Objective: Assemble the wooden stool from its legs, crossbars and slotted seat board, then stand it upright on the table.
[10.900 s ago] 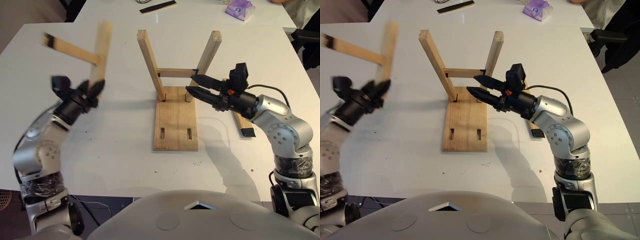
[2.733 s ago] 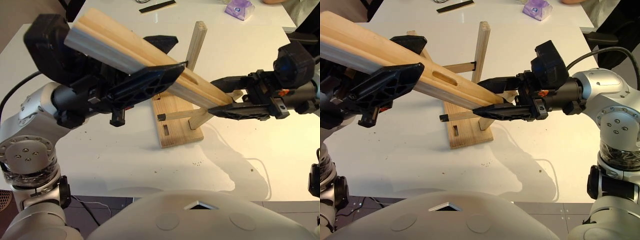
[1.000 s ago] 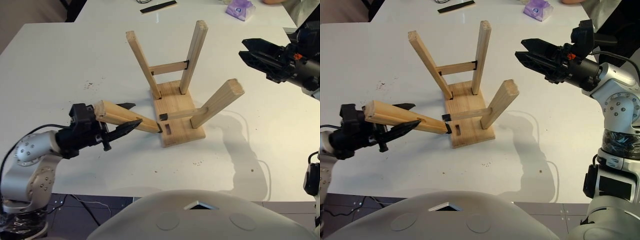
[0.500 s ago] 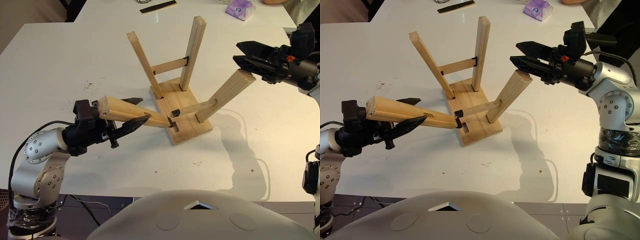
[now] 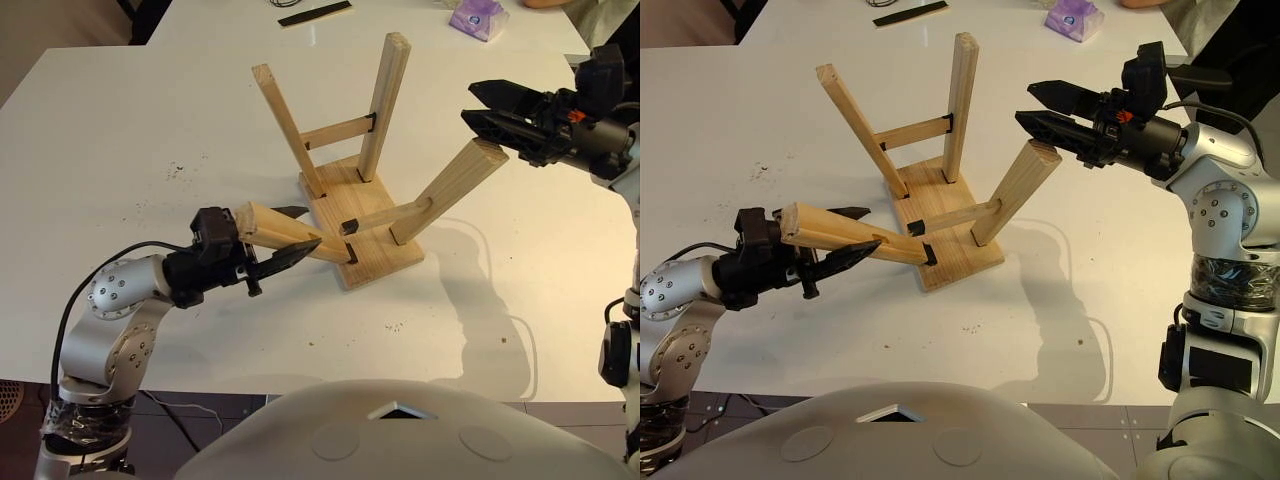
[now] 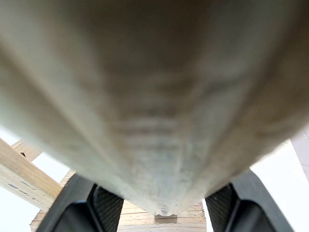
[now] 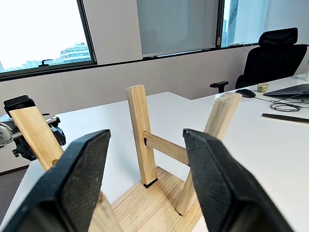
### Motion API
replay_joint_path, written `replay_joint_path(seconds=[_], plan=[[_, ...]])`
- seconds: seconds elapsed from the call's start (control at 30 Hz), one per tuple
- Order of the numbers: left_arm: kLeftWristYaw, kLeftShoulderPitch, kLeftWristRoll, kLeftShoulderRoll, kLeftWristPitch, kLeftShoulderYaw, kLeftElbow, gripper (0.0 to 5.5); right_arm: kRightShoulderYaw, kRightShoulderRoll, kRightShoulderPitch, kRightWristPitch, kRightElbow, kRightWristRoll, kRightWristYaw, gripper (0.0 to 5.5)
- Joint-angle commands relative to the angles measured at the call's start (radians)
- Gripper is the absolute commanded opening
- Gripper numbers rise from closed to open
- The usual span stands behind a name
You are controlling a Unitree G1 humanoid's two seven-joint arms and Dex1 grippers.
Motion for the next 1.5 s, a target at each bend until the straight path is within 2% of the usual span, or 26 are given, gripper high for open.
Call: replay_joint_path(seconds=[0.03, 0.37, 0.5, 0.7, 0.9, 1.27, 1.5], plan=[[-0.017, 0.019, 0.035, 0.054, 0.043, -0.042, -0.012, 2.04, 0.014, 0.006, 0.012, 0.006, -0.018, -0.018, -0.009, 2.77], [0.072, -0.006, 0.136, 0.169, 0.162, -0.104, 0.082, 2.04, -0.005, 0.023, 0.068, 0.005, -0.081, -0.002, -0.042, 2.77], [0.145, -0.096, 0.127, 0.177, 0.237, -0.117, 0.104, 2.04, -0.009, 0.032, 0.097, 0.007, -0.114, 0.011, -0.056, 2.77], [0.176, -0.198, 0.163, 0.203, 0.320, -0.194, 0.103, 2.04, -0.006, 0.050, 0.124, 0.011, -0.154, 0.032, -0.086, 2.77], [0.185, -0.240, 0.231, 0.245, 0.323, -0.271, 0.148, 2.04, 0.002, 0.072, 0.145, 0.011, -0.180, 0.043, -0.112, 2.77], [0.228, -0.303, 0.283, 0.218, 0.327, -0.373, 0.216, 2.04, 0.021, 0.104, 0.163, 0.003, -0.220, 0.046, -0.141, 2.77], [0.232, -0.301, 0.256, 0.248, 0.319, -0.376, 0.227, 2.04, -0.080, 0.125, 0.066, 0.033, -0.213, 0.162, -0.248, 2.77]])
